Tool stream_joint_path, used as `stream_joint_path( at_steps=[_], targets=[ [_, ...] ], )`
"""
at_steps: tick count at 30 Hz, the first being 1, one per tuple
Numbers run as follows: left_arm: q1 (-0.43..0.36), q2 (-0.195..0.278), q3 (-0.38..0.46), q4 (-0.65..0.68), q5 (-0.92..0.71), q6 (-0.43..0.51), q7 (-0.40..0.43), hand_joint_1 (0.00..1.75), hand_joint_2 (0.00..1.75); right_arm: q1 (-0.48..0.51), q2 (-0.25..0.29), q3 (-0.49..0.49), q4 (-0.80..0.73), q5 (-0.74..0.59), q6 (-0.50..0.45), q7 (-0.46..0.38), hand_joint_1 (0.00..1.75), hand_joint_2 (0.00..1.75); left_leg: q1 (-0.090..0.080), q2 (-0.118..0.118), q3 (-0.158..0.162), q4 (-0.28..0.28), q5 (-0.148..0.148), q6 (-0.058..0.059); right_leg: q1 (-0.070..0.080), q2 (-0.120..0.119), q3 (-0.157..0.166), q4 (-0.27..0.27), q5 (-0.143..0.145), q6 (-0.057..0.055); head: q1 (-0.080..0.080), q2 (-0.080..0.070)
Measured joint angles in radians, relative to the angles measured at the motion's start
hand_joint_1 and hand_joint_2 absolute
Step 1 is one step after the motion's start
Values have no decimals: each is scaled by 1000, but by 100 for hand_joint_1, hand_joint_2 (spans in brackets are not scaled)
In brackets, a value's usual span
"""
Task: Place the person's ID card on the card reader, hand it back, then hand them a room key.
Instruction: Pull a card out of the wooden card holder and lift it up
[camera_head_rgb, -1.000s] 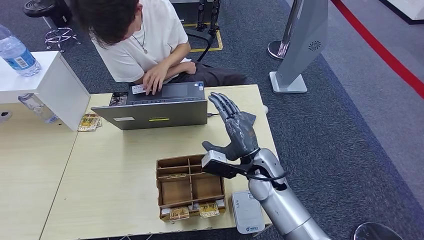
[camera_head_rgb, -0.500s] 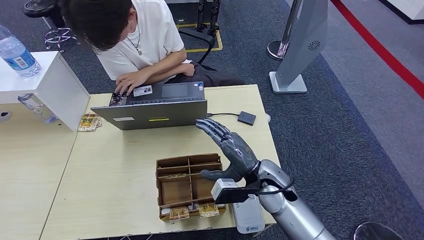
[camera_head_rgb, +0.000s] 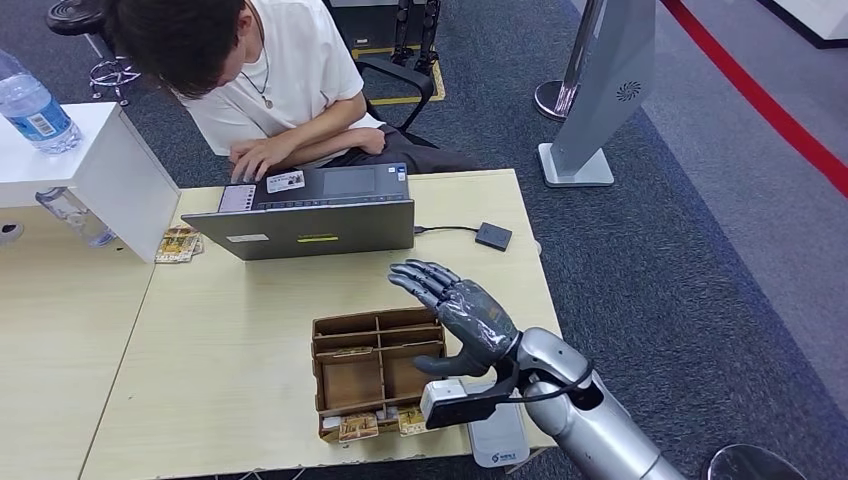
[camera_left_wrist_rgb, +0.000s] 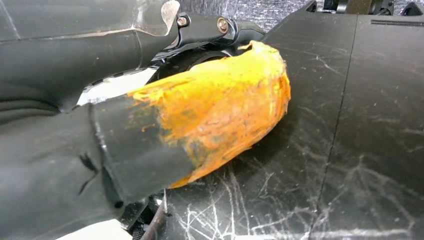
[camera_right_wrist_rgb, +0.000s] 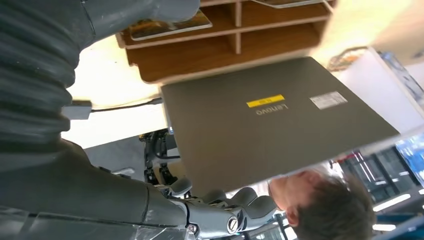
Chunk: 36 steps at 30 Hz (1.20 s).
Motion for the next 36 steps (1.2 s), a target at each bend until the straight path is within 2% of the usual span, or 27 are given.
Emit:
stream_joint_path(
  at_steps=[8, 26, 28, 36],
  targets=[
    [-14, 5, -37, 0, -50, -25, 0, 0, 0, -16, -30, 48, 30, 82, -40, 49, 0, 175, 0, -1, 0, 0, 0, 0, 0, -1, 0, 0, 0, 0, 0, 0],
    [-37, 14, -94, 0, -134, -68, -16, 0, 0, -60, -64, 102, 76, 98, -42, 78, 2, 175, 0, -1, 0, 0, 0, 0, 0, -1, 0, 0, 0, 0, 0, 0],
    [-41, 14, -104, 0, -142, -71, -18, 0, 0, -61, -68, 106, 77, 98, -42, 81, 4, 175, 0, -1, 0, 0, 0, 0, 0, -1, 0, 0, 0, 0, 0, 0],
    [-52, 16, -135, 0, -171, -84, -23, 0, 0, -61, -93, 114, 77, 98, -42, 83, 37, 175, 0, -1, 0, 0, 0, 0, 0, -1, 0, 0, 0, 0, 0, 0]
  ],
)
